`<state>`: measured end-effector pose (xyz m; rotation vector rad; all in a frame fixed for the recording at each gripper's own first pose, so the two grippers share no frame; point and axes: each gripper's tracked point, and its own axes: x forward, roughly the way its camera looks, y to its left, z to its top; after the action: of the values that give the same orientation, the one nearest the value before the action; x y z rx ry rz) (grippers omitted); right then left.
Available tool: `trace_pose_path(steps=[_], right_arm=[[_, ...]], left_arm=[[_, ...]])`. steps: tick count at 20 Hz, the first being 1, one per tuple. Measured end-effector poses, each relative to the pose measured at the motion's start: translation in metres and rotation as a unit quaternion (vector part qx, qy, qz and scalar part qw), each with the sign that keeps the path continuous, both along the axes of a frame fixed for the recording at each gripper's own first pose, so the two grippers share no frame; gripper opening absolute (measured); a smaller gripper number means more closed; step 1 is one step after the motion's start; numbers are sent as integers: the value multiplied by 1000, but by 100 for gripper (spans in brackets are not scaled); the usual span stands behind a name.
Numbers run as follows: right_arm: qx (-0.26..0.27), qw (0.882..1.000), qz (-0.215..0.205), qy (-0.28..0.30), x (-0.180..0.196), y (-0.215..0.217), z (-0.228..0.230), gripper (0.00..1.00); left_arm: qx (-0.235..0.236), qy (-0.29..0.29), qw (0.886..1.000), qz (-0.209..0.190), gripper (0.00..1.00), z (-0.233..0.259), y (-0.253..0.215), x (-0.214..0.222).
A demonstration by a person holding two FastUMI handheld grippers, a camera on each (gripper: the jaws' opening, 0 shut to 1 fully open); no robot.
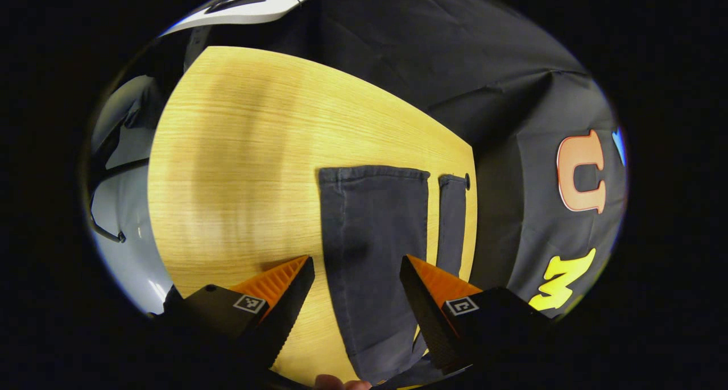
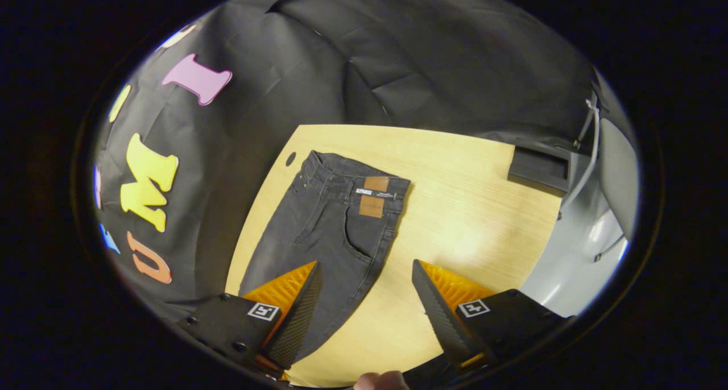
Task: Grasp the waist and the cuffs of the jeans and fold them to make the two legs overlap; first hold the waist and fold one-third of the jeans toward the cuffs, then hold the cuffs and fold the remaining one-third in the same direction to finish folding.
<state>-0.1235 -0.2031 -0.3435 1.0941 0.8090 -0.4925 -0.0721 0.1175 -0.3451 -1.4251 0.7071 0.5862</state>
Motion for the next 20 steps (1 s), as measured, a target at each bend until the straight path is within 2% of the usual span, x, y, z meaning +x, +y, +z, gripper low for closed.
trace_pose_path(steps=[5,8,9,10,11,15,16,17,18,20], right_arm=[[67,996,-62,6,10,-10,-11,98],[80,991,-100,26,17,-24,-33,98],[80,991,-106,32,19,-29,-38,98],[80,990,-111,30,24,-34,-40,92],[78,990,-113,29,29,-37,-42,92],[60,994,-86,33,55,-40,-44,95],[56,995,-77,34,63,-39,-46,95],[54,996,-67,38,70,-36,-46,95],[49,996,-61,42,73,-36,-49,95],[39,996,-54,56,75,-34,-49,95]], left_arm=[[1,-12,1000,4,98,0,1,18],[-11,-13,1000,11,100,-4,0,23],[-15,-12,1000,13,90,-5,-2,25],[-19,-10,1000,16,87,-6,-2,26],[-20,-8,1000,15,80,-7,-2,27],[-14,-5,1000,0,70,-9,-7,37],[-12,-4,1000,-3,69,-9,-8,38],[-11,-2,1000,-7,80,-9,-9,40],[-10,-1,1000,-10,66,-9,-11,40],[-11,6,1000,-13,61,-14,-12,42]])
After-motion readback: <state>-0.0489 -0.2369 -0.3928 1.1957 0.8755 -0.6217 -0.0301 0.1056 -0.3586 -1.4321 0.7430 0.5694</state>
